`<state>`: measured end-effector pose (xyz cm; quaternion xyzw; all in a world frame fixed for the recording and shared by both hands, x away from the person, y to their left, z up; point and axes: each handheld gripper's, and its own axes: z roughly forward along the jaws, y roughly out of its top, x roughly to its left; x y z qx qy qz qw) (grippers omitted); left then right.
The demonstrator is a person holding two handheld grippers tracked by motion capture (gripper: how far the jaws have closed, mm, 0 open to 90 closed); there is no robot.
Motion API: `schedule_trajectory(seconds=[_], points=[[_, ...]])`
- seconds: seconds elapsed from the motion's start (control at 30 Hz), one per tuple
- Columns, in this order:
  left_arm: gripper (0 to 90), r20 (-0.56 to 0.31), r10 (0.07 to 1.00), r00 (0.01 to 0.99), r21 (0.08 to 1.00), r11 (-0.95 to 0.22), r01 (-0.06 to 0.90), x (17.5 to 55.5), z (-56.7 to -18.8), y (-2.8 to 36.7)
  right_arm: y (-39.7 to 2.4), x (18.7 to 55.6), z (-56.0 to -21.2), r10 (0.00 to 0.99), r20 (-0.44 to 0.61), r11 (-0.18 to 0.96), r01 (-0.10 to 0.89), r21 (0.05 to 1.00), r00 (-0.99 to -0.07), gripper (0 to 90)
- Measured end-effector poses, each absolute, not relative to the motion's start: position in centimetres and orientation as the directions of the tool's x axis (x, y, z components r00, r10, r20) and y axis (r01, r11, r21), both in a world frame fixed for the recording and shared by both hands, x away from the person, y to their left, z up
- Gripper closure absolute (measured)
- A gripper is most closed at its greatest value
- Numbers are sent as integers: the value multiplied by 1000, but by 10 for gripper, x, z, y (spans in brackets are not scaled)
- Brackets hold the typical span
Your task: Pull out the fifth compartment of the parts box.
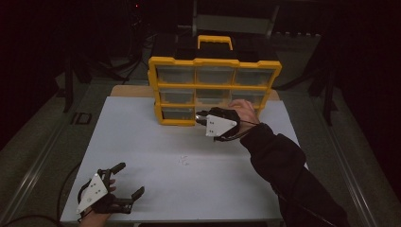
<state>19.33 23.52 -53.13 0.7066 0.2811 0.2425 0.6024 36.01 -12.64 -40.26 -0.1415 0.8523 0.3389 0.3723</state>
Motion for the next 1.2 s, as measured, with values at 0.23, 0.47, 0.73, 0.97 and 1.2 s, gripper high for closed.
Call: schedule_trajectory(seconds=[0.23,0.47,0.73,0.97,1.2], points=[[0,4,690,724,988,-116,105,193,-531,235,-126,359,-407,16,-717,721,-489,491,-697,742],[0,5,690,724,988,-116,104,193,-531,235,-127,359,-410,30,-700,709,-478,518,-714,741],[0,4,690,724,988,-116,105,193,-531,235,-128,361,-407,30,-674,708,-460,535,-738,736],[0,3,690,724,988,-116,106,193,-531,235,-127,364,-402,25,-634,715,-429,551,-773,716],[0,2,690,724,988,-115,107,193,-531,235,-132,364,-396,51,-613,693,-414,590,-788,664]])
